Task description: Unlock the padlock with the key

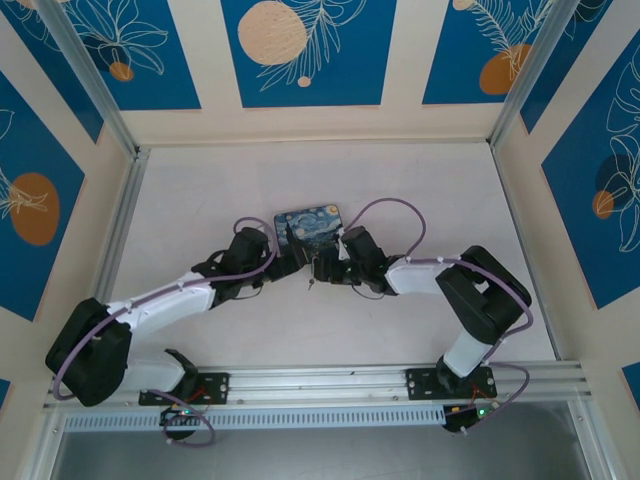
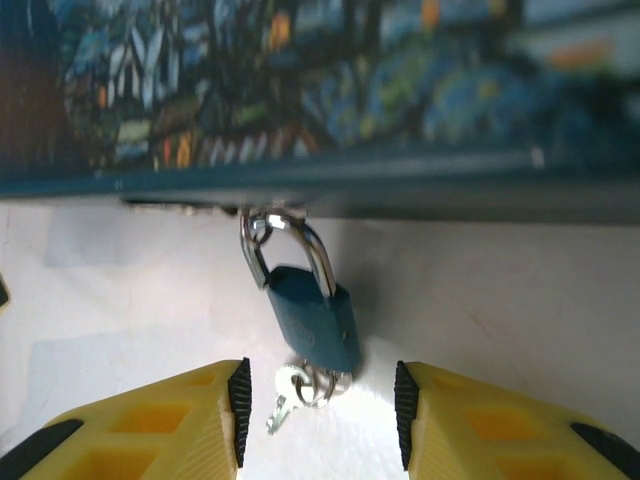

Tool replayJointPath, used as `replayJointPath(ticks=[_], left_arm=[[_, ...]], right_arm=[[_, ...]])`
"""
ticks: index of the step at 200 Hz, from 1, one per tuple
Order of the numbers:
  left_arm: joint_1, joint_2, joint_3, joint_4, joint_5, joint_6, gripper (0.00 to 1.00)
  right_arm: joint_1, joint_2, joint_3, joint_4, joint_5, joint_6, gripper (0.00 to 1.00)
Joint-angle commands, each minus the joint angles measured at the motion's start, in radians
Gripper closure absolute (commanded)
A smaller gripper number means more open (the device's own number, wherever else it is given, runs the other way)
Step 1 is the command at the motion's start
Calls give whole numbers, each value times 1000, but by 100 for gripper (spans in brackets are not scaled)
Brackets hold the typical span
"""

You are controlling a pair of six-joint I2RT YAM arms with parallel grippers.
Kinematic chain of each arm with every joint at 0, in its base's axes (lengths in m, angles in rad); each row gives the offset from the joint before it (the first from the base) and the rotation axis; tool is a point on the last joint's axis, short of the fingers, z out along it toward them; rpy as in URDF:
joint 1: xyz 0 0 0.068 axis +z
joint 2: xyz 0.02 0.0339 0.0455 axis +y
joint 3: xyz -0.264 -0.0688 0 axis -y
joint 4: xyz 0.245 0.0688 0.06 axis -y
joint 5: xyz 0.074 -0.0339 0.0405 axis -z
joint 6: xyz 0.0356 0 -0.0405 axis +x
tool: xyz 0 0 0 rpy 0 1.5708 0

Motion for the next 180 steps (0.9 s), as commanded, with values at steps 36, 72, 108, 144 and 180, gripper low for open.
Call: replayJointPath(ticks=[36, 72, 108, 144, 180], left_arm=[[23, 27, 17, 40, 27, -31, 0], [29, 28, 15, 44, 31, -38, 0], [32, 35, 21, 47, 38, -43, 0], [32, 35, 31, 39, 42, -40, 0], [38, 34, 45, 24, 43, -31, 0]], right_arm=[[26, 75, 73, -26, 59, -3, 60], [42, 79, 76, -60, 86, -12, 70], [41, 51, 77, -100, 101, -15, 95], [31, -39, 83, -196, 120, -36, 84], [8, -157, 64, -263, 113, -51, 64]])
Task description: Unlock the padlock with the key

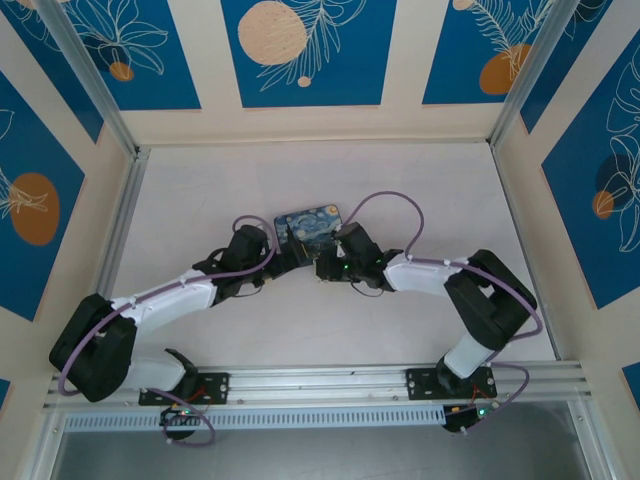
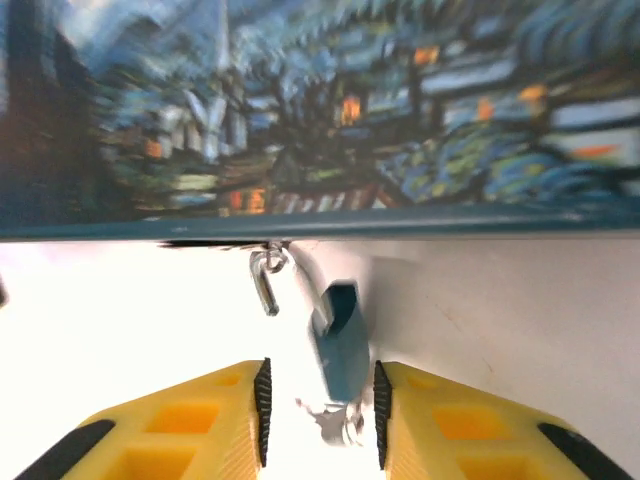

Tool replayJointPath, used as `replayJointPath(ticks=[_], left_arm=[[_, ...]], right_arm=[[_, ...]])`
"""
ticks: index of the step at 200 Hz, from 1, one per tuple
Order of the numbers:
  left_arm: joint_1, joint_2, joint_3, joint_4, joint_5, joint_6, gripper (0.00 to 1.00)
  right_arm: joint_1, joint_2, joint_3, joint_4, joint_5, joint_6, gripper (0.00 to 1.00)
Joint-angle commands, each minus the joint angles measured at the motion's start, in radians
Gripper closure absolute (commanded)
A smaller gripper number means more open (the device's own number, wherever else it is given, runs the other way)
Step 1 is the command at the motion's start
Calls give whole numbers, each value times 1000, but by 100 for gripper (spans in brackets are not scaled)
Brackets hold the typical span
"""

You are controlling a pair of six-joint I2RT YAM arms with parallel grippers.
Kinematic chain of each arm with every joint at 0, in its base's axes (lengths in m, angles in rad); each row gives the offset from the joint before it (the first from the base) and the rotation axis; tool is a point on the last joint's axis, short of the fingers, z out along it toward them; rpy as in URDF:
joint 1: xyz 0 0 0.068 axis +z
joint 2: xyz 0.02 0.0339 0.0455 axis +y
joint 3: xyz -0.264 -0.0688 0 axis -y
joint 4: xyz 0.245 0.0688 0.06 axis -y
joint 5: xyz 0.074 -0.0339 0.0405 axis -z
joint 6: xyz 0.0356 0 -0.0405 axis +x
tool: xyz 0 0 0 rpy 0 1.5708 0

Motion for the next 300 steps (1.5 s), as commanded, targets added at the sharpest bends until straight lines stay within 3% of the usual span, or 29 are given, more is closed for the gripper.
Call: replayJointPath(ticks=[1, 51, 125, 245, 273, 300], left_arm=[[16, 9, 42, -11, 13, 3, 0], [24, 17, 70, -30, 16, 18, 0], [33, 29, 96, -44, 23, 30, 0], [50, 42, 93, -31, 38, 30, 0], [53, 41, 91, -29, 39, 28, 0], [62, 38, 91, -31, 42, 35, 0]], right_arm=[[-18, -91, -4, -75, 8, -21, 64], [-44, -164, -64, -40, -39, -32, 63], [-54, -30, -61, 65, -140, -100, 64], [-46, 94, -7, 104, -147, -107, 68], [-44, 118, 10, 104, -149, -102, 71], [-43, 122, 5, 102, -149, -101, 80]])
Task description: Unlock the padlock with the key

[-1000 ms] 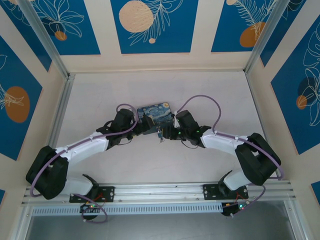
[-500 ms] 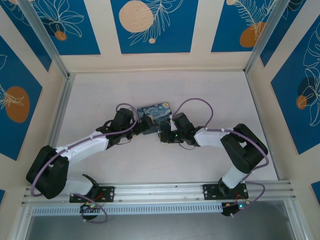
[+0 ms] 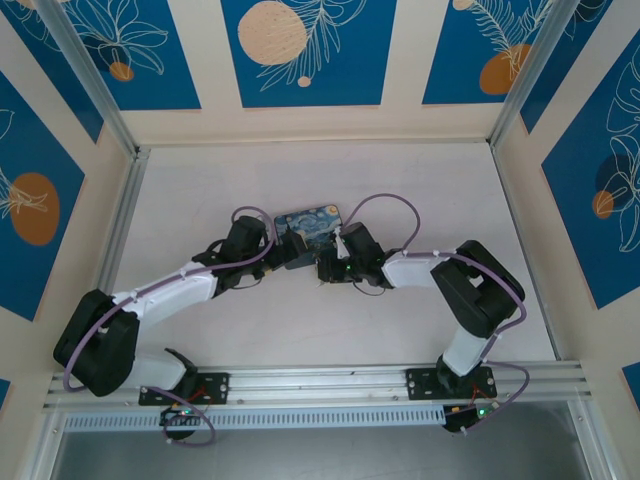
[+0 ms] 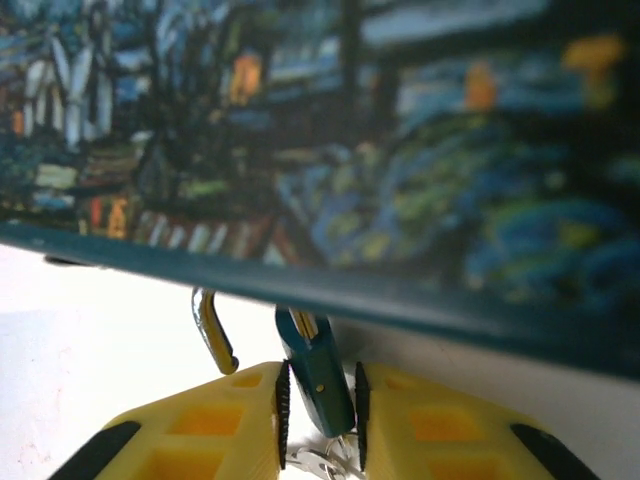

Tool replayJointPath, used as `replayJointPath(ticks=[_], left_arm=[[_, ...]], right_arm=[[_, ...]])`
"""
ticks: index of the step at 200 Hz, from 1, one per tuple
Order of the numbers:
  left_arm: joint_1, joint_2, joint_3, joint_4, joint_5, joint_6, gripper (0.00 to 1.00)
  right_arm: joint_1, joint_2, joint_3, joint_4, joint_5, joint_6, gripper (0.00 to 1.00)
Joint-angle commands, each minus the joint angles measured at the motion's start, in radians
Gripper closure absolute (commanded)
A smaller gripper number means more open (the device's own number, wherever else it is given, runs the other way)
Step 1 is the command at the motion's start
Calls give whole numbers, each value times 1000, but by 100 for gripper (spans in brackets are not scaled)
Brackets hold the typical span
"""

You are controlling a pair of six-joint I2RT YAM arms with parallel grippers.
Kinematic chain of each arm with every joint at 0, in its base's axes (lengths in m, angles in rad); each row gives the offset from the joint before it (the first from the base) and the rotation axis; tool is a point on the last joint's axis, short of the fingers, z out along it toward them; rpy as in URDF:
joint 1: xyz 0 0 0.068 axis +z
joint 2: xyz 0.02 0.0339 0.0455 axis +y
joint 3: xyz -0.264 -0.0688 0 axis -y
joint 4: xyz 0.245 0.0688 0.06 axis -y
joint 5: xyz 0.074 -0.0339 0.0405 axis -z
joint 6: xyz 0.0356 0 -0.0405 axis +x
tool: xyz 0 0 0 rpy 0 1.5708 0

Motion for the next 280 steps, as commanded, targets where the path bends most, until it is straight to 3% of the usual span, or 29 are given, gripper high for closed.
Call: replayJointPath(ticks=[1, 36, 78, 131, 280], left_arm=[[22, 5, 28, -8, 15, 23, 0], [42, 11, 54, -47, 1, 68, 0], [46, 33, 136, -186, -138, 201, 0], [43, 121, 162, -200, -219, 260, 0], [10, 211, 53, -82, -208, 223, 0]], right_arm=[[5, 12, 20, 1, -13, -14, 81], [5, -11, -2, -19, 0, 11, 100], [4, -51, -19, -75, 12, 99, 100], [5, -73, -38, -117, 20, 274, 100], [27, -95, -115, 19, 69, 677, 100]])
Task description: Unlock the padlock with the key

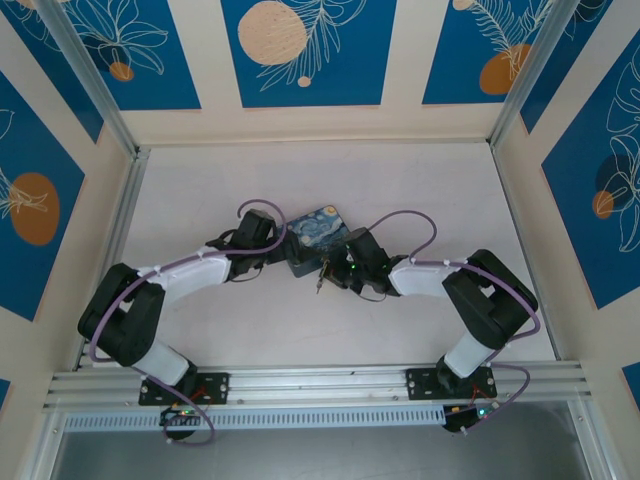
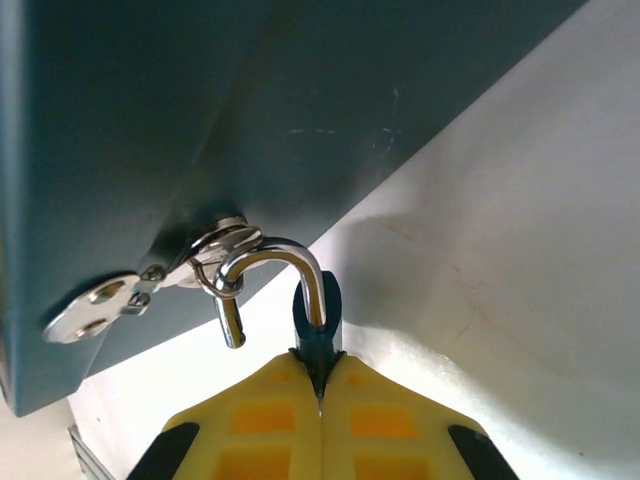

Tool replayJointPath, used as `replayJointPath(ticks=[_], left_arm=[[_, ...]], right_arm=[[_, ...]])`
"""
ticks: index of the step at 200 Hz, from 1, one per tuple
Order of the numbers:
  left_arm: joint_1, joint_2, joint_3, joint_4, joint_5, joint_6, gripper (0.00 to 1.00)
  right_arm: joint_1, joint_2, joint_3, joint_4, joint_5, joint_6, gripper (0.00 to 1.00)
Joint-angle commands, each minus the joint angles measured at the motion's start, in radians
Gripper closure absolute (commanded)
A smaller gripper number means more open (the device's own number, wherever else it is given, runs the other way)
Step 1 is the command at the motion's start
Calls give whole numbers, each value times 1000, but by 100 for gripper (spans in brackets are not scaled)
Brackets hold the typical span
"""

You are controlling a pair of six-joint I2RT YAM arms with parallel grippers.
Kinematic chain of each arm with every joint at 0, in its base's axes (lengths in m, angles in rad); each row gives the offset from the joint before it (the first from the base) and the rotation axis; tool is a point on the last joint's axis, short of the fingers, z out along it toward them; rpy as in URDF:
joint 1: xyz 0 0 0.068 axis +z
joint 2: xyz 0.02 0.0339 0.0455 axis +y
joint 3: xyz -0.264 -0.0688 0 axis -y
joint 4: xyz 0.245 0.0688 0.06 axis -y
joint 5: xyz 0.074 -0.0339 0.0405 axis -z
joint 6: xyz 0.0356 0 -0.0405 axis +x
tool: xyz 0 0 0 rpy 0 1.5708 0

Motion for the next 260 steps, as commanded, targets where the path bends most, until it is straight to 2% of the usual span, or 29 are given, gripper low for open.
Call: replayJointPath(ticks=[1, 47, 77, 123, 168, 210, 240, 260], left_arm=[[-11, 30, -43, -20, -3, -9, 0], [-10, 36, -57, -9, 8, -6, 1], [-10, 56, -46, -27, 6, 1, 1], [-10, 83, -44, -18, 25, -19, 2], [-11, 50, -34, -36, 25, -17, 0], [-3, -13, 36, -121, 0, 18, 0], [35, -42, 115, -192, -13, 53, 0], [80, -47, 177, -237, -4, 79, 0]], right_arm=[[7, -6, -37, 4, 39, 111, 100], [-5, 18, 20, 5, 104, 148, 100], [-66, 39, 89, -43, 111, 105, 100], [-206, 19, 150, -104, 18, -24, 100], [-245, -108, 84, -180, -24, -127, 100], [-185, -248, 8, -225, -83, -172, 100], [-55, -310, -10, -248, -63, -166, 100], [52, -291, 12, -229, -41, -148, 100]])
